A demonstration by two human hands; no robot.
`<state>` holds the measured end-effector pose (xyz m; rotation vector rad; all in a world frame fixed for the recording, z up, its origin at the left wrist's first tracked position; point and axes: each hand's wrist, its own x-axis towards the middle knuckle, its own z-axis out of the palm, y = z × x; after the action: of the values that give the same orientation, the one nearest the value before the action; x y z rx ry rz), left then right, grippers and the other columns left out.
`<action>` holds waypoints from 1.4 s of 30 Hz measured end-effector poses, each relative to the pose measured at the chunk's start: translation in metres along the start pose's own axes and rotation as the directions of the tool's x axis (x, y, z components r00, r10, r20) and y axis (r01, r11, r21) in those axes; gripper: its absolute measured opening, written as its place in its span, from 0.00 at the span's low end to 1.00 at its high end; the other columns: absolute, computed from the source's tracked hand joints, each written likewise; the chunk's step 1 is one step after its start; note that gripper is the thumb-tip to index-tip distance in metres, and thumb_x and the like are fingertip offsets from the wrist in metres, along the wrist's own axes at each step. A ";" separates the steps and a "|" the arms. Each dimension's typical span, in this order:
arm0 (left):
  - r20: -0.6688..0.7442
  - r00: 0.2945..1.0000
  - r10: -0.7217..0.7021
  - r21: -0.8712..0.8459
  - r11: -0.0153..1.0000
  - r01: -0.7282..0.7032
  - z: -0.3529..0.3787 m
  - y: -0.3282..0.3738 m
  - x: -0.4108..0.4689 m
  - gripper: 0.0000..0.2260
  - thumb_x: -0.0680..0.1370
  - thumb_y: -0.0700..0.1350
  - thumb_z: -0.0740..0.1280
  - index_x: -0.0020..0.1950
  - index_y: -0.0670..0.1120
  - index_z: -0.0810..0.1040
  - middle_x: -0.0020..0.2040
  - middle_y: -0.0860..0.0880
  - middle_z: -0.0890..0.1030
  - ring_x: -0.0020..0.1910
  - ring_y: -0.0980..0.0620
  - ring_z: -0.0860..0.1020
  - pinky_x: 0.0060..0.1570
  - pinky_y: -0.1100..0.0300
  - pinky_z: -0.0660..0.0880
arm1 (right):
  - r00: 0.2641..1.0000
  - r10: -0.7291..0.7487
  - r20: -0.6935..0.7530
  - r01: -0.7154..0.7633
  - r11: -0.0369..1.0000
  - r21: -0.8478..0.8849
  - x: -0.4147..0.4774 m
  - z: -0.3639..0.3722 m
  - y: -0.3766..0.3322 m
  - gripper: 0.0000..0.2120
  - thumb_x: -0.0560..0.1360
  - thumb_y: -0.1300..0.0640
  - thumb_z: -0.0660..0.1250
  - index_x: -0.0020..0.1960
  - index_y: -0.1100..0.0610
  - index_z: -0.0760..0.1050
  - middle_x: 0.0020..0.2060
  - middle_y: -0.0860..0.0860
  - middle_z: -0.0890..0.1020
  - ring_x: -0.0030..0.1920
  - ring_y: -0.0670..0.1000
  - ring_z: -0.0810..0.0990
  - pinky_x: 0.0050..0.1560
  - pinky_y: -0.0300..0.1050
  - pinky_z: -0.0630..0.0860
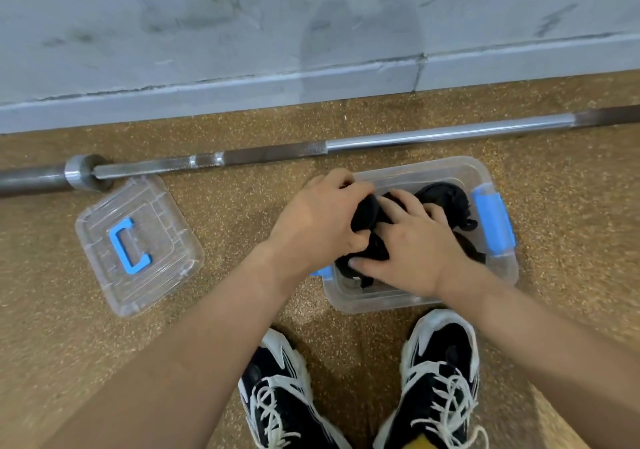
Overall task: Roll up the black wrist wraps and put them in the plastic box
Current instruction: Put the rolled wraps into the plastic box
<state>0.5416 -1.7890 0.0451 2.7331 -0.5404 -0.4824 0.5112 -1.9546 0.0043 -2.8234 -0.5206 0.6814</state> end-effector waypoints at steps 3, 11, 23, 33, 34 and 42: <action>0.048 0.995 -0.082 -0.068 0.994 0.085 -0.010 -0.002 0.010 0.26 0.72 0.54 0.72 0.69 0.51 0.72 0.60 0.50 0.78 0.57 0.49 0.77 0.54 0.58 0.73 | 0.991 0.118 -0.068 -0.114 0.992 0.062 -0.004 0.020 -0.015 0.39 0.68 0.26 0.63 0.71 0.49 0.70 0.78 0.45 0.57 0.78 0.53 0.47 0.72 0.59 0.53; 0.047 0.996 -0.072 0.047 0.996 0.070 -0.003 0.006 0.014 0.21 0.72 0.52 0.72 0.63 0.49 0.75 0.60 0.47 0.70 0.57 0.47 0.71 0.51 0.54 0.75 | 0.996 0.085 -0.012 -0.082 0.987 0.141 -0.005 0.015 -0.008 0.19 0.72 0.41 0.70 0.62 0.40 0.79 0.79 0.45 0.52 0.78 0.53 0.41 0.71 0.59 0.52; 0.022 1.000 -0.008 0.366 0.931 -0.001 0.029 0.013 0.011 0.11 0.80 0.45 0.65 0.61 0.47 0.72 0.58 0.50 0.79 0.55 0.48 0.78 0.36 0.56 0.68 | 1.000 -0.018 -0.010 0.020 0.973 0.231 -0.005 0.004 0.009 0.14 0.75 0.45 0.69 0.60 0.45 0.79 0.78 0.47 0.59 0.79 0.50 0.50 0.74 0.56 0.54; -0.013 1.000 0.019 0.076 0.997 -0.018 0.052 0.008 0.001 0.20 0.80 0.55 0.58 0.65 0.44 0.76 0.70 0.45 0.72 0.69 0.44 0.67 0.67 0.47 0.69 | 0.968 -0.095 -0.232 0.091 0.995 -0.029 0.005 0.016 0.025 0.20 0.68 0.56 0.76 0.59 0.58 0.80 0.61 0.54 0.81 0.63 0.56 0.79 0.55 0.53 0.78; -0.045 0.999 0.022 0.113 0.993 -0.016 0.053 0.011 -0.007 0.23 0.79 0.57 0.61 0.68 0.44 0.74 0.71 0.45 0.72 0.69 0.44 0.68 0.67 0.48 0.67 | 0.969 -0.099 -0.227 0.096 0.995 -0.026 0.006 0.018 0.028 0.21 0.69 0.56 0.76 0.61 0.58 0.79 0.63 0.54 0.80 0.65 0.56 0.78 0.56 0.54 0.78; 0.067 0.998 0.017 0.325 0.945 -0.038 0.053 0.016 -0.012 0.28 0.78 0.49 0.69 0.74 0.44 0.63 0.74 0.45 0.65 0.71 0.44 0.66 0.71 0.50 0.61 | 0.985 -0.089 -0.147 0.072 0.991 -0.115 0.006 0.014 0.021 0.29 0.73 0.47 0.74 0.69 0.56 0.70 0.70 0.55 0.71 0.71 0.56 0.70 0.59 0.54 0.76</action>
<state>0.5063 -1.8106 0.0070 3.0260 -0.7332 -0.5140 0.5158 -1.9697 -0.0162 -2.9059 -0.6590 0.4308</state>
